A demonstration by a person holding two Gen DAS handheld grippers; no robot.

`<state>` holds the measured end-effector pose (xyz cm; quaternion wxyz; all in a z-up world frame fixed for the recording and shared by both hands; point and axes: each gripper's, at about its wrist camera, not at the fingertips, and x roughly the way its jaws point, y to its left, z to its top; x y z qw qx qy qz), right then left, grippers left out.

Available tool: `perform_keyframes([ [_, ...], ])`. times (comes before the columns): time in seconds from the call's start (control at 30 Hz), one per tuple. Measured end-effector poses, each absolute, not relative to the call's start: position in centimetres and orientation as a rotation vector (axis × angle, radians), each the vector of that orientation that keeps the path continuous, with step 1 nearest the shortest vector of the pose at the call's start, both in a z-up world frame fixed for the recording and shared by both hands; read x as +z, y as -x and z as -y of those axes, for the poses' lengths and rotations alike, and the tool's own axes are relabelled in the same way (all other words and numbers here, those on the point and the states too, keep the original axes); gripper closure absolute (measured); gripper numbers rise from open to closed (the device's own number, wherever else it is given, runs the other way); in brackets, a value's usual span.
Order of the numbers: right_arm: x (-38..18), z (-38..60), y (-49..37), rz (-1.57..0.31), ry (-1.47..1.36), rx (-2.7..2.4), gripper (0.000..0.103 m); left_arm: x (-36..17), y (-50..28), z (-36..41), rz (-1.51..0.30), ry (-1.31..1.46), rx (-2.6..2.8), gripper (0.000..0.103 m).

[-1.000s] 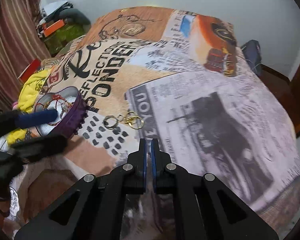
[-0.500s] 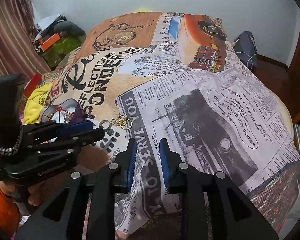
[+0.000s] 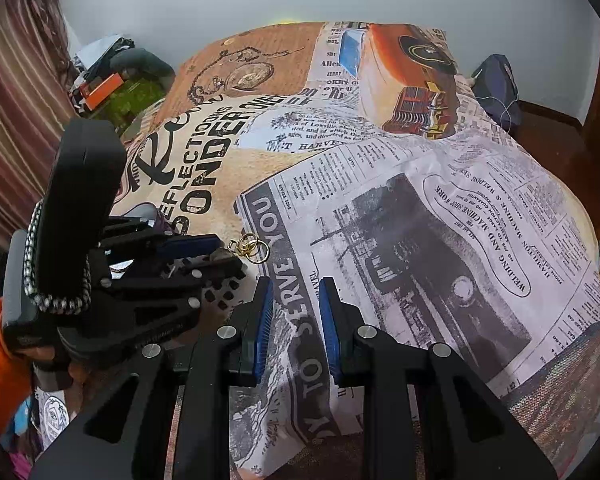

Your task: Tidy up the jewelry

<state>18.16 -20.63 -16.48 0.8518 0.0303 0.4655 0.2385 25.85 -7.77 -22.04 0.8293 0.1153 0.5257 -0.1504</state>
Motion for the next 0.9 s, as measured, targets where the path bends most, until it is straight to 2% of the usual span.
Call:
perform_keyframes([
  [0.2,-16.9,20.2,-18.4,-0.994,-0.051,0.513,0.082,-21.0,-24.9,7.0,-1.087,-0.187,-0.324,0.082],
  [0.47,-17.3,18.2,-19.7,-1.007,-0.01,0.557,0.082,-16.7,-23.3,3.1,-0.961,-0.023,-0.289,0.082],
  [0.53,-17.4,17.4,-19.9,-1.012,0.009,0.57,0.078,-15.7,-22.9,1.8,-0.931,0.005,-0.279,0.082],
  [0.6,-17.7,16.4,-20.3,-1.012,0.037,0.579,0.069,-15.2,-22.6,1.0,-0.911,0.024,-0.274,0.082],
  [0.9,-19.1,13.4,-21.5,-1.015,0.158,0.59,0.069,-15.9,-22.2,-0.7,-0.905,0.067,-0.28,0.082],
])
